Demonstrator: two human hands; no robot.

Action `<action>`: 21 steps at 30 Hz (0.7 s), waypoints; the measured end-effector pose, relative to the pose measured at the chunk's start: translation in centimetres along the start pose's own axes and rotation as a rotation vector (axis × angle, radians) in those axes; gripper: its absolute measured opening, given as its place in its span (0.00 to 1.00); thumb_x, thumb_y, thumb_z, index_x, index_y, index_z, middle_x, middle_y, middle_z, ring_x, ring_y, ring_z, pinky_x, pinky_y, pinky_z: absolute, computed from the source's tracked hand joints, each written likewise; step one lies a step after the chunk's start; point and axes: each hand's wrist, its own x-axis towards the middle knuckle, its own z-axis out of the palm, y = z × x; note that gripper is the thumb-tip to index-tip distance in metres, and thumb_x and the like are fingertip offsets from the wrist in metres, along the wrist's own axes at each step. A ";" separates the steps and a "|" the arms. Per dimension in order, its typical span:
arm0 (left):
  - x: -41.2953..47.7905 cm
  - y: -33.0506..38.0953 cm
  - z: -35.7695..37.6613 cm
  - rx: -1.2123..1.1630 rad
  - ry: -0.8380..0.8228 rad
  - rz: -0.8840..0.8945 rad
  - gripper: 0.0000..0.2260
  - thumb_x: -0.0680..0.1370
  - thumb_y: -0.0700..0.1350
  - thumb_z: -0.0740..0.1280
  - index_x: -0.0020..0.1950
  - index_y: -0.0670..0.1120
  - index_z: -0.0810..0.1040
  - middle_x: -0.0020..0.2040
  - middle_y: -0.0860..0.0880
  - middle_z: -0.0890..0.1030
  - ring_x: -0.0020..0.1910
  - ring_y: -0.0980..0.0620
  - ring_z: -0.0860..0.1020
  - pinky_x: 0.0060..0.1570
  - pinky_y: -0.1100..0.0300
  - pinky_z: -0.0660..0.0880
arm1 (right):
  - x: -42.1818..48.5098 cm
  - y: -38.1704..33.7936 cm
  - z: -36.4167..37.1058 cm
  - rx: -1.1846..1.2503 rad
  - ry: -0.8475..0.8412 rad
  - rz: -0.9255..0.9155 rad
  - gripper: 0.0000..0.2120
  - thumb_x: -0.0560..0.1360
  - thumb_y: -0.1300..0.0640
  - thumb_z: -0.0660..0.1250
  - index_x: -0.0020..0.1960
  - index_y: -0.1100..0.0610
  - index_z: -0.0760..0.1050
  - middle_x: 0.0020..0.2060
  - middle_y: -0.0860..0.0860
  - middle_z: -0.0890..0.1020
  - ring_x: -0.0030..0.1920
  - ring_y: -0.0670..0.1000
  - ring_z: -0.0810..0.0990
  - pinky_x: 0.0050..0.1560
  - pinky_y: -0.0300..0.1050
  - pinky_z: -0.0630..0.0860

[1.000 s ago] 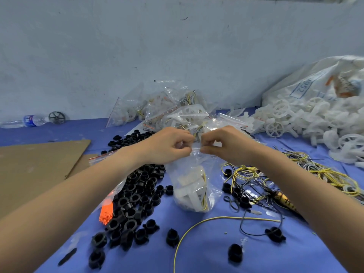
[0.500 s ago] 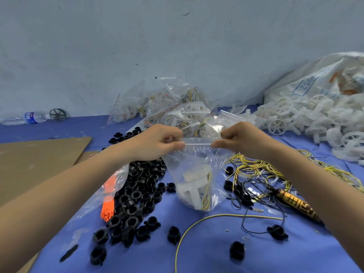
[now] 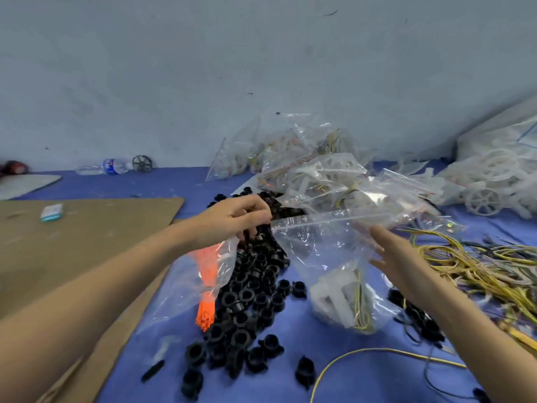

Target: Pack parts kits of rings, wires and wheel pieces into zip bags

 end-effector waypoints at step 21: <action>-7.3 -2.6 0.8 0.191 0.662 0.271 0.06 0.76 0.51 0.64 0.50 0.59 0.79 0.61 0.62 0.78 0.61 0.64 0.75 0.59 0.72 0.68 | 8.4 -13.1 0.6 0.288 0.339 0.250 0.49 0.63 0.29 0.68 0.75 0.51 0.57 0.71 0.58 0.64 0.62 0.60 0.72 0.55 0.60 0.72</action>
